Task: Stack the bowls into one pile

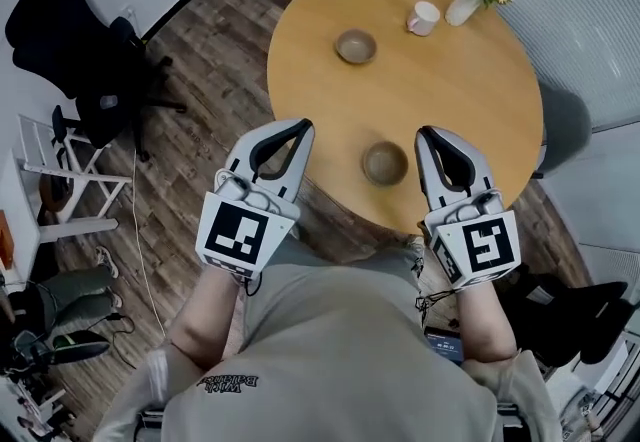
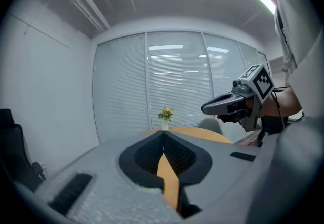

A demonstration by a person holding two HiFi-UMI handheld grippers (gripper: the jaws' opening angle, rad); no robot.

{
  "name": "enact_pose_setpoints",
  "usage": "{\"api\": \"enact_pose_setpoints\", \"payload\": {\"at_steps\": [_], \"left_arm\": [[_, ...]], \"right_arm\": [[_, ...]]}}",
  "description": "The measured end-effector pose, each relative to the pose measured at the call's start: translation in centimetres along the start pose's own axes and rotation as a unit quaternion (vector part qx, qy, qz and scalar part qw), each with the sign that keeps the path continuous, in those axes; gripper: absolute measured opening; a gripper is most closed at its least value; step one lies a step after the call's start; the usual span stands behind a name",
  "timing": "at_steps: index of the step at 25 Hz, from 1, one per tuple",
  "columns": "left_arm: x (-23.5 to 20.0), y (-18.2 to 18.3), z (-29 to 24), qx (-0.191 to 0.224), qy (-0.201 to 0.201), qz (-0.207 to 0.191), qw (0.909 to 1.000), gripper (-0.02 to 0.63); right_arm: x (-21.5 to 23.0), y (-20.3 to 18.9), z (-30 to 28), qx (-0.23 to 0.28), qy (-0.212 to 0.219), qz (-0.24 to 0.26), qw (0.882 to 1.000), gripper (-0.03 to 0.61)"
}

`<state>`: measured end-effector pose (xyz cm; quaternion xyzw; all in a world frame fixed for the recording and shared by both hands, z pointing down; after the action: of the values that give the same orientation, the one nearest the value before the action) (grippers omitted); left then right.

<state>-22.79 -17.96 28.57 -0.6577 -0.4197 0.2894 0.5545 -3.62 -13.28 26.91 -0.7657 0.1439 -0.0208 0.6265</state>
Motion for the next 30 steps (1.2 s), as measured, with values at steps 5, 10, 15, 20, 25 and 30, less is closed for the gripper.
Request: {"api": "enact_pose_setpoints", "payload": {"at_steps": [5, 10, 15, 20, 25, 30], "left_arm": [[-2.8, -0.2, 3.8, 0.007, -0.052, -0.017, 0.9985, 0.018], [-4.3, -0.7, 5.7, 0.009, -0.073, -0.008, 0.9973, 0.018], [-3.5, -0.1, 6.3, 0.015, -0.099, -0.006, 0.995, 0.018], [-2.5, 0.5, 6.7, 0.019, -0.097, 0.0, 0.9951, 0.018], [-0.9, 1.1, 6.5, 0.015, -0.088, -0.003, 0.996, 0.018], [0.5, 1.9, 6.1, 0.014, -0.07, 0.0, 0.9974, 0.018]], "right_arm": [[-5.2, 2.3, -0.2, -0.001, -0.051, 0.008, 0.999, 0.035], [-8.4, 3.2, 0.5, -0.019, -0.07, 0.015, 0.997, 0.035], [-9.2, 3.7, 1.9, -0.031, -0.088, 0.008, 0.996, 0.035], [-9.9, 4.1, 3.0, -0.029, -0.082, 0.012, 0.996, 0.035], [-9.9, 3.9, 3.8, -0.022, -0.049, -0.023, 0.998, 0.035], [-9.9, 4.1, 3.9, -0.01, -0.005, -0.031, 0.999, 0.035]]}}
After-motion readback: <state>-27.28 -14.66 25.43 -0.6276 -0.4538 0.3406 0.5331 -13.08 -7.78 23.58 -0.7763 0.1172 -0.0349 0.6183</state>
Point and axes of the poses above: the fingertips, and each gripper's own axes: z backward along the fingers, x to its right, y out of its top, the point moved 5 cm from there along z, backward along the fingers, and after that the axes turned 9 degrees about -y, right-handed, at the moved point
